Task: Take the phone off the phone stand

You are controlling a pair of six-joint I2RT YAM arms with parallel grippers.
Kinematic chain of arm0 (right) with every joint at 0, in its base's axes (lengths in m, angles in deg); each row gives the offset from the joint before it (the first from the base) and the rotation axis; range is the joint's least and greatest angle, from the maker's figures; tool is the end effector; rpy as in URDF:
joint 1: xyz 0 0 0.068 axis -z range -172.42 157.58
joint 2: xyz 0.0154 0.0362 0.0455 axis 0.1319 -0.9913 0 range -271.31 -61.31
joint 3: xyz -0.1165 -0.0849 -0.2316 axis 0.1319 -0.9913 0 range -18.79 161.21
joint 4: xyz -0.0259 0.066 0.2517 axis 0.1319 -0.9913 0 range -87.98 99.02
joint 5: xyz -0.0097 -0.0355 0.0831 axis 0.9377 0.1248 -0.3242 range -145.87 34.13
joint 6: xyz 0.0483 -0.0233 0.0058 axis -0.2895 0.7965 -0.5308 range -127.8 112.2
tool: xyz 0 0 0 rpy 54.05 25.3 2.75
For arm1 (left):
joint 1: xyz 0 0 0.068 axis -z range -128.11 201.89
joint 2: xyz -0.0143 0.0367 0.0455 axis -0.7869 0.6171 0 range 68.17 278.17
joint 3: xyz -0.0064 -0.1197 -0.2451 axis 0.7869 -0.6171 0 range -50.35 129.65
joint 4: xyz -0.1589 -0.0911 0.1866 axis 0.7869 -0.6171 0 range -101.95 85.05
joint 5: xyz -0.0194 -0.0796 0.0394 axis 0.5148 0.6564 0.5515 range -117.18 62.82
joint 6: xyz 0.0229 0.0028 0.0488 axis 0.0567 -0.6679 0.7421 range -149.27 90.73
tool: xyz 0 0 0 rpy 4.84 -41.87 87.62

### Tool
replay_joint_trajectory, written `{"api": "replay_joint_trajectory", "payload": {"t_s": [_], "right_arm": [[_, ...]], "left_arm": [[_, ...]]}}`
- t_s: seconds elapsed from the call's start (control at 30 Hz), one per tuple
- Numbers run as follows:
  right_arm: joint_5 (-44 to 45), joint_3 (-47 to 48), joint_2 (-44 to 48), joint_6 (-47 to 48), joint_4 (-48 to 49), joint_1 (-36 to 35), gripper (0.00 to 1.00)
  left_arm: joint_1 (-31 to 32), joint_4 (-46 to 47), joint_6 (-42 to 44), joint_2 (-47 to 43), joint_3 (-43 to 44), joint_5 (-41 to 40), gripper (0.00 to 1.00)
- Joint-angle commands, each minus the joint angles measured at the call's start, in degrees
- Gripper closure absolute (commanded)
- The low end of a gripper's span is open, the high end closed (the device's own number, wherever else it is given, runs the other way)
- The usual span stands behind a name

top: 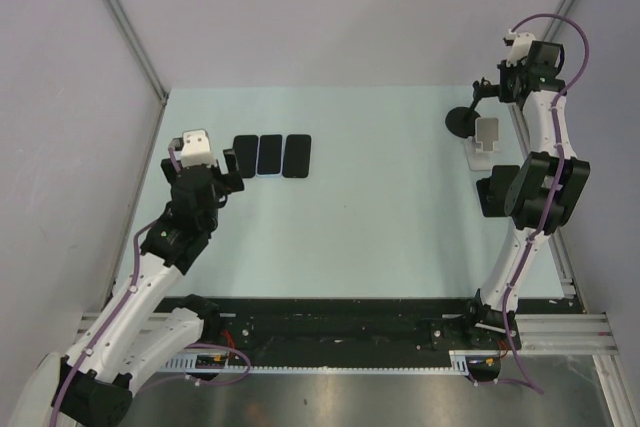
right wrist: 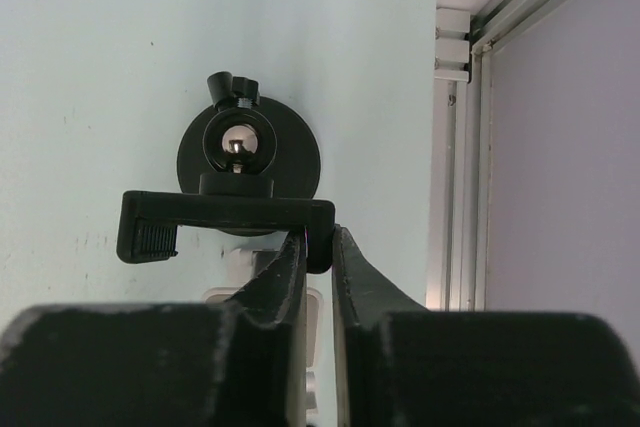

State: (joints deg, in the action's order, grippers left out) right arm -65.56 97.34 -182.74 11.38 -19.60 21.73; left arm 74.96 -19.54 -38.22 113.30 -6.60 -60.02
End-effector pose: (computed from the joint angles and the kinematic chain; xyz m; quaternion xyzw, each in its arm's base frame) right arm 0.4840 -0.1158 0.3150 -0.0782 0.8769 -0.0629 0.4702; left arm 0.1733 -0.0527 0.3261 -0.0748 0.7810 0.0577 0.6173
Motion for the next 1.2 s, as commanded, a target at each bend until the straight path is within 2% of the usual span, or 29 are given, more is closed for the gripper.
{"api": "replay_joint_trajectory", "payload": {"t_s": [0.0,0.03,0.07,0.17,0.43,0.47,0.6,0.7,0.83,0.93,1.07,1.17], "right_arm": [[1.7,-0.6,4.2,-1.2,5.3,0.3,0.82],[1.5,-0.6,4.2,-1.4,5.6,0.3,0.77],[1.3,-1.0,4.4,-1.8,6.0,0.3,0.65],[1.2,-0.8,4.7,-1.8,7.0,-0.1,0.47],[2.0,-0.4,8.1,-2.4,6.6,-1.5,0.24],[2.2,-0.6,8.8,-2.5,6.6,-1.6,0.17],[3.3,-1.3,13.4,-3.5,6.5,-1.7,0.02],[3.9,-3.7,18.9,-4.9,6.8,-1.8,0.0],[5.4,-12.9,29.8,-6.7,12.1,-1.8,0.0],[7.8,-21.0,40.2,-10.3,17.5,-1.4,0.0],[9.6,-27.4,54.4,-17.2,18.2,-0.4,0.0],[11.8,-34.0,61.8,-21.2,18.4,-0.4,0.0]], "left_arm": [[-0.5,2.0,1.2,-0.7,-0.6,-0.3,0.0],[-0.5,2.0,1.2,-0.7,-0.6,-0.3,0.0],[-0.5,2.1,1.2,-0.7,-0.6,-0.4,0.0],[-0.5,2.1,1.2,-0.8,-0.6,-0.3,0.0],[-0.6,2.0,1.1,-2.1,-0.6,-0.5,0.0],[-0.6,2.1,1.0,-2.3,-0.7,-0.4,0.0],[-0.6,2.1,0.6,-3.8,-0.6,0.0,0.0],[-0.6,2.0,0.6,-4.9,-0.2,0.1,0.0],[-0.6,1.9,1.2,-7.7,1.2,-1.0,0.0],[-0.6,1.9,1.9,-11.0,2.9,-1.9,0.0],[-0.6,1.8,2.6,-17.8,4.9,-2.3,0.0],[-0.6,1.8,2.5,-22.4,5.9,-4.4,0.0]]}}
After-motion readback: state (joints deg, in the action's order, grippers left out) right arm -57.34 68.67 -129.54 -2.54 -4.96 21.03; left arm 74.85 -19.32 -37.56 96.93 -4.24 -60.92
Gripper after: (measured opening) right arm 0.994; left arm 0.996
